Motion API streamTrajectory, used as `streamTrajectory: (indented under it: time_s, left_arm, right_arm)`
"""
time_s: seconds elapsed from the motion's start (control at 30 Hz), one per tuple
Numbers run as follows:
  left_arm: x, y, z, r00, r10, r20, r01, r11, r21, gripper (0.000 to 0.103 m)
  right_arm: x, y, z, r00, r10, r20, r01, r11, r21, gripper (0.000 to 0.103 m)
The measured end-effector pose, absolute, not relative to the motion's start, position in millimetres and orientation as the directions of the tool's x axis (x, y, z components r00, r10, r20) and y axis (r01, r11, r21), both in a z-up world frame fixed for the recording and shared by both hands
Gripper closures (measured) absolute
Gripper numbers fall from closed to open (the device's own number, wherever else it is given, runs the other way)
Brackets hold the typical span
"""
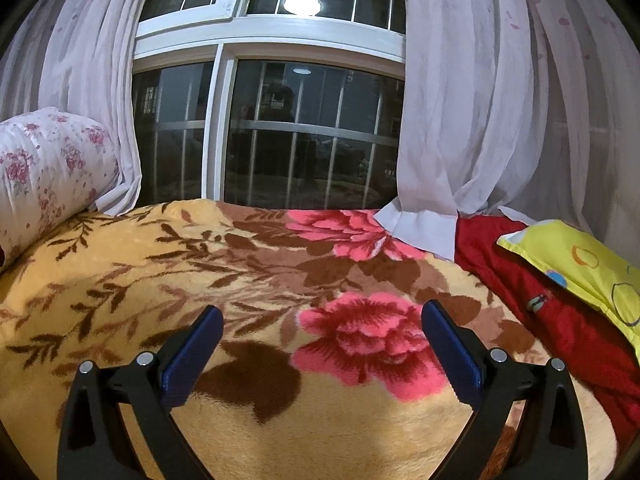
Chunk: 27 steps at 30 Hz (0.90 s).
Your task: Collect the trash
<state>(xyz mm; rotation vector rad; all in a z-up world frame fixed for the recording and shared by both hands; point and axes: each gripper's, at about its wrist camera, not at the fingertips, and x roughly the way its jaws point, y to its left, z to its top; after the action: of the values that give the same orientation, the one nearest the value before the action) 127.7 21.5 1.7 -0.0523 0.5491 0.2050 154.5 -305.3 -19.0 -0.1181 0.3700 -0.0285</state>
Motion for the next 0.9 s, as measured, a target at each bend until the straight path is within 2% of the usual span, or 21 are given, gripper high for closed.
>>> streamTrajectory:
  time_s: [0.9]
  left_arm:
    - [125.0,19.7,5.4,0.842,0.188,-0.505,-0.208,0.978,0.017,0.012]
  right_arm:
    - [152.4,-304.2,-17.7,0.936,-0.04,-0.35,-0.003,0.993,-0.121,0.005]
